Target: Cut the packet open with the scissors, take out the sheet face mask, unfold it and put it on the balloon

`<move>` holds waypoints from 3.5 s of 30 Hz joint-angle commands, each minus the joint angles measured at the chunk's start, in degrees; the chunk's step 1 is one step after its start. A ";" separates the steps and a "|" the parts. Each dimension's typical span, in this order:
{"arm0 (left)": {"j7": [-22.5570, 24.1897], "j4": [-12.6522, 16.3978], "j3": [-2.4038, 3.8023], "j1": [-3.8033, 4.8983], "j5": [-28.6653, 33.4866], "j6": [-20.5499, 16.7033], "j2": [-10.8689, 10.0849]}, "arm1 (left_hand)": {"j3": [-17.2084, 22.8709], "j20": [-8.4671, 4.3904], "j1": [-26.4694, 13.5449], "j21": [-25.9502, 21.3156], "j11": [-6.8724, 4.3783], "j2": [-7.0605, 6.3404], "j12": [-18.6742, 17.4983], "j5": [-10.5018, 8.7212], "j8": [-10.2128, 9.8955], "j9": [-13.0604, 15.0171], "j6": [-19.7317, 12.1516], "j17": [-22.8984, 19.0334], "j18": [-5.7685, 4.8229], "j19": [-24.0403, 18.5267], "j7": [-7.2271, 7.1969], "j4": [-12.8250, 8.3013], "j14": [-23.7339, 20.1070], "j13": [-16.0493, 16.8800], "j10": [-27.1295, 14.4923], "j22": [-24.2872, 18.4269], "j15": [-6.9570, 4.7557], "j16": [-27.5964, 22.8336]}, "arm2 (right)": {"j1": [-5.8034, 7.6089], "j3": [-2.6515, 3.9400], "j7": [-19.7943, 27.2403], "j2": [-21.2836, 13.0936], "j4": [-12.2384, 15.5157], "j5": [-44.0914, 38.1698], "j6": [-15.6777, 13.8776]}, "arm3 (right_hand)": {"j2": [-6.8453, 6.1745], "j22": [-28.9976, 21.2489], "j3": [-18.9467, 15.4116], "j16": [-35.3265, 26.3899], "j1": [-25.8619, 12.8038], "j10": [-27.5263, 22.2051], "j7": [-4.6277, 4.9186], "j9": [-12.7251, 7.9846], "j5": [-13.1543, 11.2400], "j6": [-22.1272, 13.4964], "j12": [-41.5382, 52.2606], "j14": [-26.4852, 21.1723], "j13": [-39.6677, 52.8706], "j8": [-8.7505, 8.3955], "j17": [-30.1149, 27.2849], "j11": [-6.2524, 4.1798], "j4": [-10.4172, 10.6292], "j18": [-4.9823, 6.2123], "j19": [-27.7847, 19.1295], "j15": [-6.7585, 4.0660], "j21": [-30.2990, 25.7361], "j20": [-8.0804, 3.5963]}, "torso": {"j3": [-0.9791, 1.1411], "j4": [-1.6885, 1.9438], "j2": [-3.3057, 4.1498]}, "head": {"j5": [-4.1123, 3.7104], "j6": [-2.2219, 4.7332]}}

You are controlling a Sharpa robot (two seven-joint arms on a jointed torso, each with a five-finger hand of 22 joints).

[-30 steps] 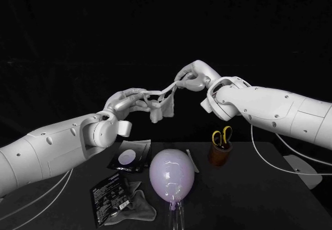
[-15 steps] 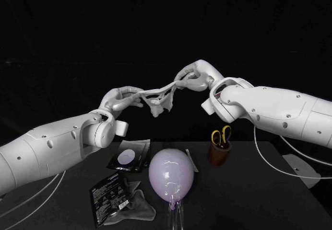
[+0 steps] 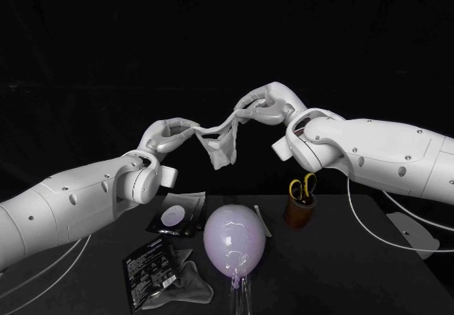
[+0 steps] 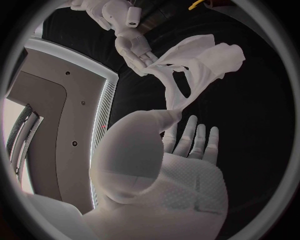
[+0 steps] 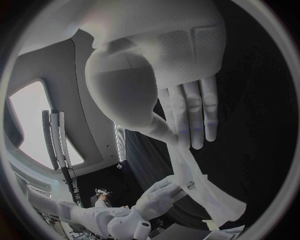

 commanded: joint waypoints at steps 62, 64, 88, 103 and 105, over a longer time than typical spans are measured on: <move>-3.64 -0.17 0.10 0.09 17.69 18.32 0.61 | 10.61 -10.60 -6.60 2.71 -6.81 7.48 2.76 -0.06 32.10 19.20 -32.12 -9.82 6.59 70.54 3.91 11.65 76.76 0.39 11.15 -10.53 -12.54 -11.21 | -0.04 -0.57 -2.14 6.89 -14.88 -2.70 4.32 | 0.19 0.31 0.30 -0.55 0.60 0.00 0.18 0.06 0.25 0.40 -0.44 0.26 0.05 0.20 0.08 -0.34 -0.17 0.59 -0.46 0.12 0.38 0.13 | 0.00 0.05 0.05 | -0.30 0.08; -3.71 -0.17 0.10 0.10 17.67 18.34 0.65 | 10.56 -10.72 -6.56 2.90 -6.90 7.45 2.80 -0.09 32.00 19.04 -31.98 -9.42 6.58 70.86 3.82 11.59 76.92 0.37 11.33 -10.43 -12.63 -10.70 | -0.19 -0.67 -2.47 7.40 -15.55 -3.40 4.99 | 0.19 0.31 0.30 -0.55 0.60 0.00 0.18 0.06 0.25 0.40 -0.44 0.26 0.05 0.20 0.08 -0.34 -0.17 0.59 -0.46 0.12 0.38 0.13 | -0.03 0.06 0.03 | -0.37 0.10; -3.43 -0.40 0.12 0.64 10.35 12.44 0.08 | 7.46 -12.91 -4.18 14.42 -7.43 1.93 0.15 -0.03 17.90 7.66 -15.04 -0.26 5.43 74.06 2.55 4.37 77.52 -0.08 16.17 -2.55 -13.50 6.92 | -1.61 -1.02 -2.14 9.74 -20.06 -6.82 3.58 | 0.23 0.42 0.27 -0.61 0.58 0.00 0.21 0.07 0.25 0.39 -0.46 0.30 0.06 0.18 0.11 -0.32 -0.13 0.58 -0.51 0.14 0.43 0.13 | 0.03 0.08 -0.01 | -0.48 -0.22; -3.18 -1.76 0.12 1.29 4.87 4.63 0.36 | 6.60 -13.06 -3.66 19.76 -7.48 1.69 -1.39 -0.05 15.71 6.61 -12.78 -0.25 4.91 73.33 2.51 3.53 77.37 -0.04 17.80 2.67 -13.49 10.01 | -1.71 -1.02 -0.79 9.93 -21.23 -8.42 4.06 | 0.24 0.48 0.26 -0.64 0.60 0.01 0.20 0.08 0.25 0.39 -0.46 0.33 0.07 0.18 0.12 -0.33 -0.13 0.59 -0.53 0.13 0.46 0.13 | -0.01 -0.01 0.06 | -0.48 -0.37; -3.19 -1.87 0.12 1.35 4.79 3.77 0.47 | 6.57 -13.07 -3.61 20.03 -7.48 1.67 -1.52 -0.06 15.53 6.53 -12.64 -0.29 4.90 73.21 2.51 3.46 77.31 -0.06 17.93 2.88 -13.49 10.22 | -1.71 -1.02 -0.54 9.83 -21.10 -9.03 5.03 | 0.24 0.49 0.27 -0.65 0.62 0.01 0.20 0.08 0.25 0.39 -0.47 0.33 0.07 0.18 0.12 -0.33 -0.14 0.59 -0.54 0.13 0.46 0.13 | -0.03 -0.01 0.04 | -0.51 -0.37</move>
